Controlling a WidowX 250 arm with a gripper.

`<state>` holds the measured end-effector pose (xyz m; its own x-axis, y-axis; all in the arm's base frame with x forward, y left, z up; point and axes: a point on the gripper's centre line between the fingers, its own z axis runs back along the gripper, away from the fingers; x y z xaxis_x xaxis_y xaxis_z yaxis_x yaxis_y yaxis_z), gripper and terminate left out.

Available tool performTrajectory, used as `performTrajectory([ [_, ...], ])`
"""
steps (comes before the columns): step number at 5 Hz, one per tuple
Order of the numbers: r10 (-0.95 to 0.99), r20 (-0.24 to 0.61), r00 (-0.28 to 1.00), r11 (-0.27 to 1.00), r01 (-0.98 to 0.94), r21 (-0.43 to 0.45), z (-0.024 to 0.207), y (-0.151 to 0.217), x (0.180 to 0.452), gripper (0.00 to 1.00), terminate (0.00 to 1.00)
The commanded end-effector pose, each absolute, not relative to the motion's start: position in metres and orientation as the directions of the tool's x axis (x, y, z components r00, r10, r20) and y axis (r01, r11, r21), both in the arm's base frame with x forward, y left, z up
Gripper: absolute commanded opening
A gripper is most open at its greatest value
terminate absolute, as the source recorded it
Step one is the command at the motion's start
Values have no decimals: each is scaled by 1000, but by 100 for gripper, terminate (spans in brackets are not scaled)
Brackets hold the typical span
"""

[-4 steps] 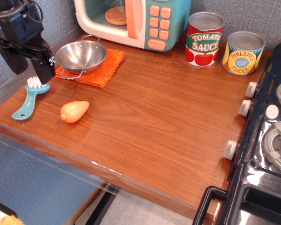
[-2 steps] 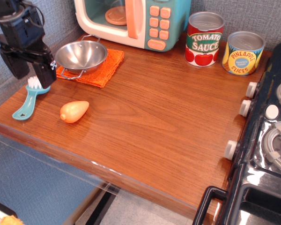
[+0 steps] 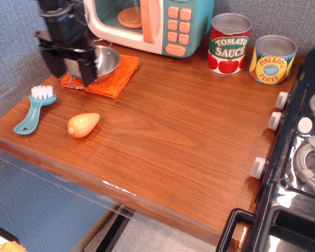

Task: Move the pot to the right hand side of the orange vegetable.

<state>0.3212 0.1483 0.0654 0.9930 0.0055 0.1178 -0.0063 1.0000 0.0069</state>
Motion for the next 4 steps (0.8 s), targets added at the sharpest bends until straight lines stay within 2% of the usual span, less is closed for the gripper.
performTrajectory([
  [1,8,186,982,998,-18,53,79,139,374,100,0],
  [3,-3,109,994,994,-9,105,45,143,386,100,0],
  [4,2,116,993,996,-12,86,42,142,386,0,0],
])
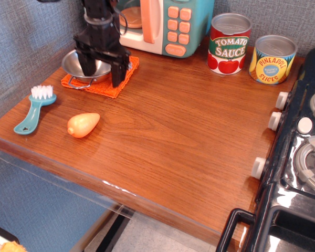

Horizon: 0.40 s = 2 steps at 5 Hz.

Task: Move the pot to the right hand side of the orange vegetable.

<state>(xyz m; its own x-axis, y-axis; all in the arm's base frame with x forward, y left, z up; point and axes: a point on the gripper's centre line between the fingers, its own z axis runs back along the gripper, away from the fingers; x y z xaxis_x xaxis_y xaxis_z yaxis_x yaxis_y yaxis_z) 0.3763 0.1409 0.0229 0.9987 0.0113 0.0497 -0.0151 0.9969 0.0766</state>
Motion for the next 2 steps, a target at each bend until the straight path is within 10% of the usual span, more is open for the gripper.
performTrajectory([
  [1,-1,119,993,996,-9,84,45,143,385,0,0],
  [2,4,136,991,997,-14,73,55,147,382,0,0],
])
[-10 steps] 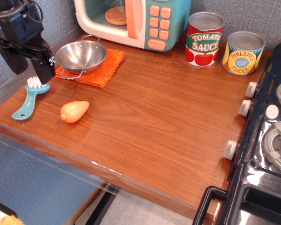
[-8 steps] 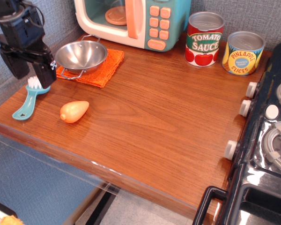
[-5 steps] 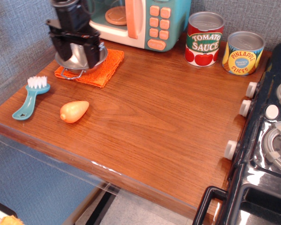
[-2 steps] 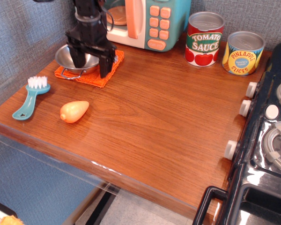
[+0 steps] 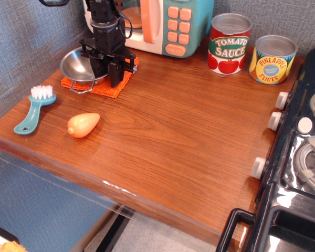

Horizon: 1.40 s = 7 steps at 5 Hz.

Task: Move the pot to the right hand side of the orange vegetable.

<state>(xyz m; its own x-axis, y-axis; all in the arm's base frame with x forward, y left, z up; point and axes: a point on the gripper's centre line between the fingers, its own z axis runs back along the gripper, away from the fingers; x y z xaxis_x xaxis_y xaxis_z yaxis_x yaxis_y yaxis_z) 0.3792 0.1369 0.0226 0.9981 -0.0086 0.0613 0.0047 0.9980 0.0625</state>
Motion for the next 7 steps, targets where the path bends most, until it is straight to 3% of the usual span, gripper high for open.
performTrajectory([
  [1,18,162,987,998,-27,53,69,153,377,0,0],
  [3,-35,249,968,999,33,14,103,153,345,0,0],
  [4,-174,262,949,985,172,31,105,118,316,0,0],
  [6,-463,220,859,884,467,34,88,41,263,0,0],
  [7,-545,213,811,832,555,15,81,22,252,0,0],
])
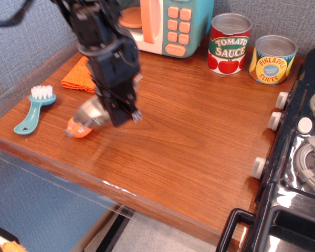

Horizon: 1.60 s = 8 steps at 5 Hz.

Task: Move the pot to the right hand side of the orange vegetable.

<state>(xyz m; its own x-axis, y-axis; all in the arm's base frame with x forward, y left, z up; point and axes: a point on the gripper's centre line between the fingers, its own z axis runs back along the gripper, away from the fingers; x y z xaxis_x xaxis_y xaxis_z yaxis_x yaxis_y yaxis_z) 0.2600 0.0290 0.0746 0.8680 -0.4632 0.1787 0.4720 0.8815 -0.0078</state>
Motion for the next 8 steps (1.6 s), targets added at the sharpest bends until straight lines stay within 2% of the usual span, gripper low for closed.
performTrajectory([
  [1,-609,204,767,783,622,-2,71,10,247,0,0],
  [3,-693,169,701,704,708,-50,51,-1,240,0,0],
  [4,-696,144,703,706,707,-43,45,2,239,100,0],
  [5,-696,135,706,706,706,-52,45,2,238,100,0],
  [6,-684,137,717,708,697,-110,44,1,236,100,0],
  [7,-696,143,704,686,710,-157,70,9,216,100,0],
  [8,-510,176,842,832,535,-149,96,32,211,100,0],
])
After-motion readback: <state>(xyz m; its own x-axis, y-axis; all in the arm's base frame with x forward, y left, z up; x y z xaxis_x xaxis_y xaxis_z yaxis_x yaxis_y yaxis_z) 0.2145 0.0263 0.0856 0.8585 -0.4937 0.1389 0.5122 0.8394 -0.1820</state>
